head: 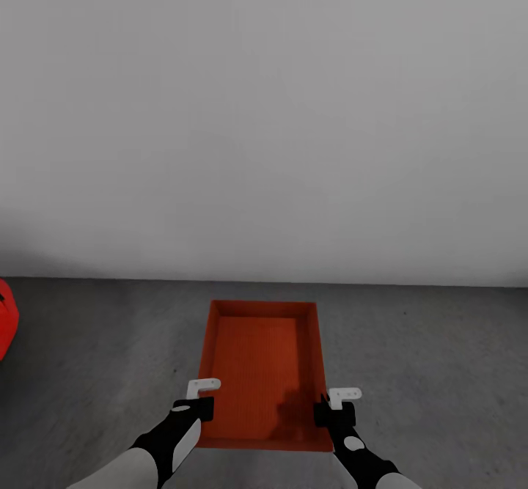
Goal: Move the two storage containers from the living room to the garage. In the garage, place one container on the floor and stack the other container on top of it (either order is fine).
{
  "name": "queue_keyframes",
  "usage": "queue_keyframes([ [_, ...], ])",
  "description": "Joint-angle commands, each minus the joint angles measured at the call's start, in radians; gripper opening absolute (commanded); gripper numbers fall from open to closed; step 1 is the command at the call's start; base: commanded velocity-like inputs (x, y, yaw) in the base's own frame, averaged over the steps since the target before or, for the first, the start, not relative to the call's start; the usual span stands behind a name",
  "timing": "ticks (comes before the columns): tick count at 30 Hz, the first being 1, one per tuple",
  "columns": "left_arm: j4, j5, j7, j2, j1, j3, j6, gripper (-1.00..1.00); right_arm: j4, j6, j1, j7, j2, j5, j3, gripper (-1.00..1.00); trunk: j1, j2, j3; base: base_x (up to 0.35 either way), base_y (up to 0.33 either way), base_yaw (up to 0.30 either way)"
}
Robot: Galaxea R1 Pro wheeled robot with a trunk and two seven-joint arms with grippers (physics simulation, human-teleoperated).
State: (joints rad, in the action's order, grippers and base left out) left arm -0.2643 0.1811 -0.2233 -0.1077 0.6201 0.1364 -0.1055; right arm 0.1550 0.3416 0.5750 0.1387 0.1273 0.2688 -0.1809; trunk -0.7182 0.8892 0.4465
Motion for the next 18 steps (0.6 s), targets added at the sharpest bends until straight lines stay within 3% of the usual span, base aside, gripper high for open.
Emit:
queue_keyframes([
  [1,-0.007,-0.019,-0.013,0.008,0.001,-0.02,-0.007,-1.0,-0.003,0.003,0.0,0.004,0.0,0.003,-0.031,-1.0,0.0,0.001,0.001,0.0,0.0,0.0],
  [18,-0.007,-0.019,-0.013,0.008,0.001,-0.02,-0.007,-1.0,-0.003,0.001,0.0,0.004,0.0,0.003,-0.031,-1.0,0.0,0.001,0.023,0.0,0.0,0.0],
])
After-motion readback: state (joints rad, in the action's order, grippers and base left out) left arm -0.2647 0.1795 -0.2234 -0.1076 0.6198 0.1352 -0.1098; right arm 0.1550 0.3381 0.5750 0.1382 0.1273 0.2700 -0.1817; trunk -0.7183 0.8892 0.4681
